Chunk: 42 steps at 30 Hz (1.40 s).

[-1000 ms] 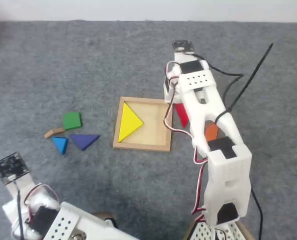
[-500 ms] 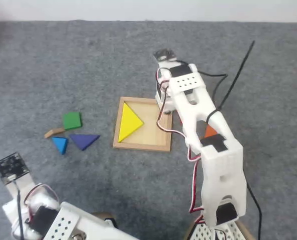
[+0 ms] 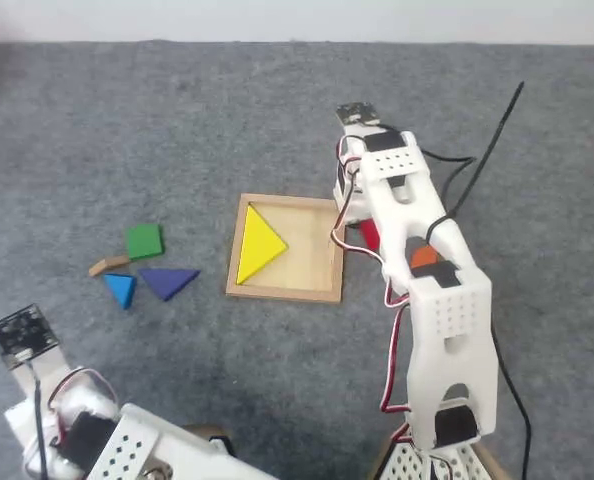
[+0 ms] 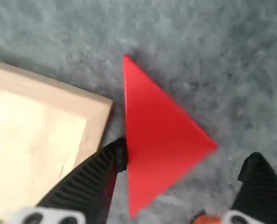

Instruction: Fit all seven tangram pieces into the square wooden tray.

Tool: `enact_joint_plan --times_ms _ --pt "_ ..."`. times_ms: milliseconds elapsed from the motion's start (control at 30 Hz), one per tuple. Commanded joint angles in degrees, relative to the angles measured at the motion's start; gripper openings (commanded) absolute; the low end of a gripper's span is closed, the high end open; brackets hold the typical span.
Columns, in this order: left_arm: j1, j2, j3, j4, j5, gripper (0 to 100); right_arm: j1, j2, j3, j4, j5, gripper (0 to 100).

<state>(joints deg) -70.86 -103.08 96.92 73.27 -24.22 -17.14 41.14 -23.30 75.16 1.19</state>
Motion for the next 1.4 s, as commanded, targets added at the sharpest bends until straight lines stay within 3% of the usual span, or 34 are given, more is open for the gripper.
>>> enact_joint_plan --times_ms 0,633,1000,1367 --pt "-0.44 -0.88 -0.48 0.35 -0.53 10 -0.31 1.54 -3.08 -1.98 0.44 36.4" --pt "-0.44 -0.88 -0.48 0.35 -0.53 10 -0.48 3.82 -6.95 -2.15 0.35 36.0" --pt "-0.44 -0.88 -0.48 0.35 -0.53 10 -0.31 6.02 -7.21 -0.75 -0.09 17.8" --pt "-0.44 -0.88 -0.48 0.35 -0.53 10 0.4 -0.4 -7.21 5.85 -3.52 17.1"
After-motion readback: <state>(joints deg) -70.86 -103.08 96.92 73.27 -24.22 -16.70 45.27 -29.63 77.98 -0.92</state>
